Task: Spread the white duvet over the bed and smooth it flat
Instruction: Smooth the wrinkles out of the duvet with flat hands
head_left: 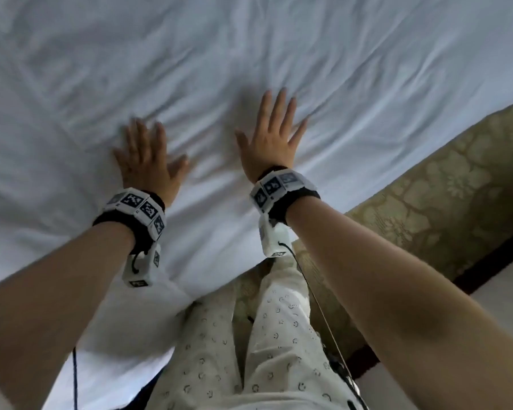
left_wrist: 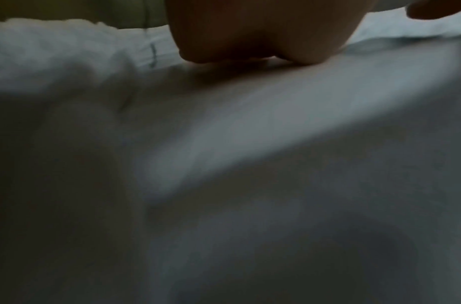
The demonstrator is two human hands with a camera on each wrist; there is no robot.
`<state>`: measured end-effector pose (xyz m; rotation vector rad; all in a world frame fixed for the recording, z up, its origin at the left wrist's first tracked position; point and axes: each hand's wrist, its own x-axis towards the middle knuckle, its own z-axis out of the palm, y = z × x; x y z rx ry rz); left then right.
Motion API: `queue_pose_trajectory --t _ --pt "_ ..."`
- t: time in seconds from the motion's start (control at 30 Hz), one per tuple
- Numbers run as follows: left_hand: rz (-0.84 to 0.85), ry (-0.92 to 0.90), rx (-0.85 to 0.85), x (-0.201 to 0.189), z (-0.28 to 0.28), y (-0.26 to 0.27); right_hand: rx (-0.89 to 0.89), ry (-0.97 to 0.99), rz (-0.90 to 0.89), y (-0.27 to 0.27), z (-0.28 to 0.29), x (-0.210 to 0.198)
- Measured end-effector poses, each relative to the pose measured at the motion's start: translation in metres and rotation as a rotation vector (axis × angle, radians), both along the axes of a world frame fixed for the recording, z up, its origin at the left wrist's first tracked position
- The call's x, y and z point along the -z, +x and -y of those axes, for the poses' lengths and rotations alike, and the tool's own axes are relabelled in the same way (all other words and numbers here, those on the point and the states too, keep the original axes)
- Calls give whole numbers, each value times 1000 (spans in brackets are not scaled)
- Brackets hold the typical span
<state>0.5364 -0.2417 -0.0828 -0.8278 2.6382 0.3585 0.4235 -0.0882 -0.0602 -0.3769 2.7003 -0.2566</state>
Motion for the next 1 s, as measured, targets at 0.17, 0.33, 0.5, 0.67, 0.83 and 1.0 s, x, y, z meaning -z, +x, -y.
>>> queue_pose_trajectory --t 0.17,0.33,0.5,0.67,0.83,1.0 --pt "148 32 -49 16 -51 77 -141 75 69 30 -53 42" --pt "207 102 8 6 -102 123 404 280 176 36 -173 38" --pt "27 54 -146 -19 -89 97 161 219 8 13 -152 10" --pt "-103 -17 -253 -12 -65 48 -284 1 -100 31 -52 4" --pt "10 29 24 35 -117 72 -368 58 32 54 -69 56" --pt "112 51 210 32 -141 104 361 206 106 15 -189 54"
